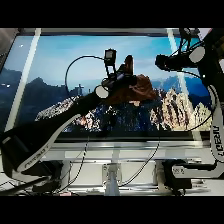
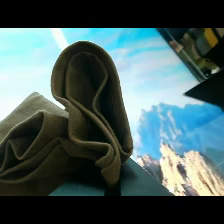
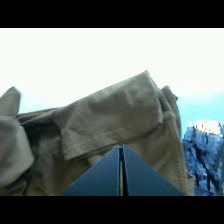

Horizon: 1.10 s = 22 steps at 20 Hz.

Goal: Fold the clothes and pants, and hang the long-sleeved shirts on hangers.

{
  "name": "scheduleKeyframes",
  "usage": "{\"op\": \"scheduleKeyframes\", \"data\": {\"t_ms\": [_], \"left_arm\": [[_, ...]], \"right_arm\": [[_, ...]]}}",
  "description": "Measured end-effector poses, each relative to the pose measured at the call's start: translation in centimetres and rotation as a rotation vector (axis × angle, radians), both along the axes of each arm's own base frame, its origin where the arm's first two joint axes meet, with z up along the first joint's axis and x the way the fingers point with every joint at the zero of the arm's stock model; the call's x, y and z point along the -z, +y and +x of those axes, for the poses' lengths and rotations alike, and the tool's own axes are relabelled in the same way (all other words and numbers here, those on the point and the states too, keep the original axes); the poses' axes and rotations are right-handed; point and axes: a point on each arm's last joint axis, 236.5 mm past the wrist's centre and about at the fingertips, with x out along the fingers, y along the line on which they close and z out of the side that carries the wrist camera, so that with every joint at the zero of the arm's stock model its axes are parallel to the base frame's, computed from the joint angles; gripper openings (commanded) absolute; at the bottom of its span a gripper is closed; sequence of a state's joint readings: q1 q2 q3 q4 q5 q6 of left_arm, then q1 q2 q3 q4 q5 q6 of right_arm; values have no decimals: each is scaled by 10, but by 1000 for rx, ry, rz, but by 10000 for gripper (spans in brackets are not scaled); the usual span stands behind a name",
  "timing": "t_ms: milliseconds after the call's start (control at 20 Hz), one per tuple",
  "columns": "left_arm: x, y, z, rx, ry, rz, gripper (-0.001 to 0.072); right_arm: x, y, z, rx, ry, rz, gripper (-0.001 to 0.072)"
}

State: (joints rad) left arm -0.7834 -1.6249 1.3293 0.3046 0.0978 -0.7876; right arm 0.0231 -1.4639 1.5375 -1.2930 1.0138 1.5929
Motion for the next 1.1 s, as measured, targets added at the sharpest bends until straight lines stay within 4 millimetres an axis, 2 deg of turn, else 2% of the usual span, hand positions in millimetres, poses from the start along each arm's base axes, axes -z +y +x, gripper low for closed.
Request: {"op": "scheduleKeyframes", "data": {"t_ms": [50,100,150,200,250,450,650,800,900,950,1000,1050,1100], "left_arm": [[11,-5,0,-4,27,-9,25],[21,-8,1,-9,53,-18,137],[31,-12,1,-13,80,-27,385],[38,-15,0,-14,101,-35,561],[44,-17,-2,-9,115,-35,604],[51,-22,-4,-8,144,-51,604],[35,-15,1,-10,107,-47,603],[14,0,12,-20,48,-29,603],[1,12,19,-36,21,-28,603],[-3,17,24,-46,10,-26,603],[-6,22,27,-54,5,-26,603],[-8,26,30,-61,-1,-26,603],[-10,29,32,-66,-4,-26,603]], "right_arm": [[1,-3,-3,-2,11,-8,14],[1,-6,-3,-1,9,-15,14],[1,-9,-3,0,10,-25,14],[2,-13,-3,3,9,-39,14],[3,-17,-1,6,6,-56,14],[12,-30,6,16,-2,-118,13],[28,-51,12,2,10,-209,11],[52,-86,9,33,79,-238,10],[76,-106,-2,45,162,-178,11],[88,-108,-9,27,208,-106,15],[98,-105,-17,-2,247,-12,202],[103,-99,-21,-29,269,84,528],[104,-93,-23,-52,276,174,590]]}}
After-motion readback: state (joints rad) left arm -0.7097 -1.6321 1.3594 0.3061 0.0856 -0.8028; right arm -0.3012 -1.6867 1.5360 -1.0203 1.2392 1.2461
